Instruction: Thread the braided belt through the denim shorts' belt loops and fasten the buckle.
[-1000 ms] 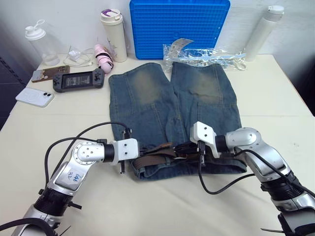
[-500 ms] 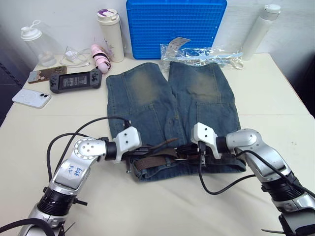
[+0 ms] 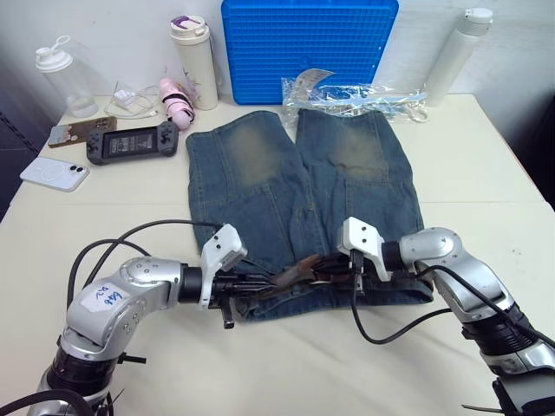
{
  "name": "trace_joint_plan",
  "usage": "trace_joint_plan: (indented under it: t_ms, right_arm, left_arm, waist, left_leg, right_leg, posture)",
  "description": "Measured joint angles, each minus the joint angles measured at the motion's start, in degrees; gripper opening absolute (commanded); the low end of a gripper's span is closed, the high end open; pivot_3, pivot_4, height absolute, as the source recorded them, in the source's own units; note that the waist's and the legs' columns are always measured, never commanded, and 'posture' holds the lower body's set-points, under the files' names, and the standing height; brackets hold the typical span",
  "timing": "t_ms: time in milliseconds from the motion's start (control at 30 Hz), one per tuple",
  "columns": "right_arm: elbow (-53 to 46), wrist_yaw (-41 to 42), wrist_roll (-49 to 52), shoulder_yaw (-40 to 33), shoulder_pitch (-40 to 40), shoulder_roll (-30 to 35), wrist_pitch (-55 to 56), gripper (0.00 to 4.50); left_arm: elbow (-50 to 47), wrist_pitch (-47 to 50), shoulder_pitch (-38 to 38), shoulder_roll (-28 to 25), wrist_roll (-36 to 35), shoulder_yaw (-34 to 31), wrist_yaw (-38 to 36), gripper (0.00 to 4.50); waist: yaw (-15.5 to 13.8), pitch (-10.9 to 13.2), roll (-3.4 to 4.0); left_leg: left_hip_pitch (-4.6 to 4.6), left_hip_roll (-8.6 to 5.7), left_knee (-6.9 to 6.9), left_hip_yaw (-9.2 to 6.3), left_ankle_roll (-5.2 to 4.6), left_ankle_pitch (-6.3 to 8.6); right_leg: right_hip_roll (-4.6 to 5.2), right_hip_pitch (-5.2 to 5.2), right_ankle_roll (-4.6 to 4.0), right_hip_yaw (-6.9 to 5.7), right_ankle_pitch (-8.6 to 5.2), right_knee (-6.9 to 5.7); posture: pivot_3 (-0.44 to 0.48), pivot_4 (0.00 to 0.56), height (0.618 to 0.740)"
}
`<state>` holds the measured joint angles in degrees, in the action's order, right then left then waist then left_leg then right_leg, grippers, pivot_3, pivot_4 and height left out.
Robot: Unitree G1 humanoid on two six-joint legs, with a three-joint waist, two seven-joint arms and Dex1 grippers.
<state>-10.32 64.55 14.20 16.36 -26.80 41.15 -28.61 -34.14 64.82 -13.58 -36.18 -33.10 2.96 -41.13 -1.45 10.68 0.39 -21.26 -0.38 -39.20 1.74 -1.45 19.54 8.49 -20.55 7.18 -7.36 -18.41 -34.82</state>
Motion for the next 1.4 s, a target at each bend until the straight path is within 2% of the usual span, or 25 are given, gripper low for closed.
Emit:
trace_joint_plan:
  t_ms: [100, 167, 233, 400, 633, 767, 1400]
  right_arm:
    - [0.0, 1.5, 0.4, -1.1, -0.3, 1.4, 0.1, 0.08]
    - [-0.1, 3.0, 1.3, -1.8, -0.9, 2.2, 0.0, 0.08]
    - [-0.6, 4.3, 2.4, -2.4, -1.3, 2.6, -0.1, 0.08]
    - [-0.8, 6.0, 3.9, -3.1, -2.1, 2.7, -0.1, 0.08]
    - [0.7, 7.3, 2.7, -0.8, -4.8, 2.5, -0.1, 0.08]
    - [5.3, 7.6, 0.9, 1.5, -4.9, 0.7, 1.1, 0.08]
    - [8.2, 12.0, 2.0, 2.7, -7.7, -2.0, -4.0, 0.08]
  left_arm:
    - [-1.2, -1.0, 2.9, 2.3, 0.8, -0.3, 4.8, 0.00]
    - [0.0, -0.4, 5.6, 11.1, 0.5, -4.8, 11.1, 0.00]
    - [1.1, 1.8, 7.8, 17.6, -1.5, -8.5, 15.1, 0.00]
    - [0.4, 4.4, 10.2, 20.6, -4.2, -10.7, 18.3, 0.00]
    - [-0.2, 4.7, 10.8, 19.7, -5.4, -10.7, 19.8, 0.00]
    - [-1.0, 4.7, 11.5, 19.4, -6.2, -10.8, 20.4, 0.00]
    - [-1.6, 5.1, 12.4, 17.3, -8.5, -10.5, 21.6, 0.00]
  waist:
    - [-0.1, 0.0, 0.00]
    - [-0.1, 0.0, 0.01]
    - [-0.1, 0.0, -0.09]
    - [0.0, 0.0, -0.06]
    - [0.0, -0.1, -0.03]
    - [0.1, -0.1, -0.05]
    - [0.1, -0.1, -0.03]
  left_leg:
    - [0.01, 0.00, 0.00, -0.01, 0.00, 0.00]
    - [0.03, -0.01, -0.01, 0.02, 0.00, 0.00]
    - [0.03, 0.06, -0.01, -0.01, 0.03, -0.02]
    - [0.08, 0.04, -0.01, 0.06, 0.05, -0.01]
    - [0.11, 0.05, 0.01, 0.05, 0.08, 0.01]
    - [0.09, 0.05, 0.03, 0.06, 0.08, 0.01]
    - [0.10, 0.06, 0.04, 0.05, 0.11, 0.03]
  right_leg:
    - [0.01, 0.06, 0.00, 0.00, 0.00, 0.05]
    - [0.02, 0.08, 0.04, 0.04, 0.02, 0.07]
    - [-0.02, 0.07, 0.04, 0.01, 0.02, 0.07]
    - [0.00, 0.08, 0.03, 0.06, 0.02, 0.06]
    - [-0.01, 0.08, 0.02, 0.06, 0.01, 0.07]
    - [-0.02, 0.06, 0.02, 0.06, 0.01, 0.10]
    - [-0.03, 0.06, 0.01, 0.07, 0.01, 0.12]
  posture:
    - [0.000, 0.150, 0.693]
    - [0.000, 0.150, 0.693]
    - [0.000, 0.150, 0.693]
    - [0.000, 0.150, 0.693]
    - [0.000, 0.150, 0.693]
    - [0.000, 0.150, 0.693]
    - [0.000, 0.150, 0.693]
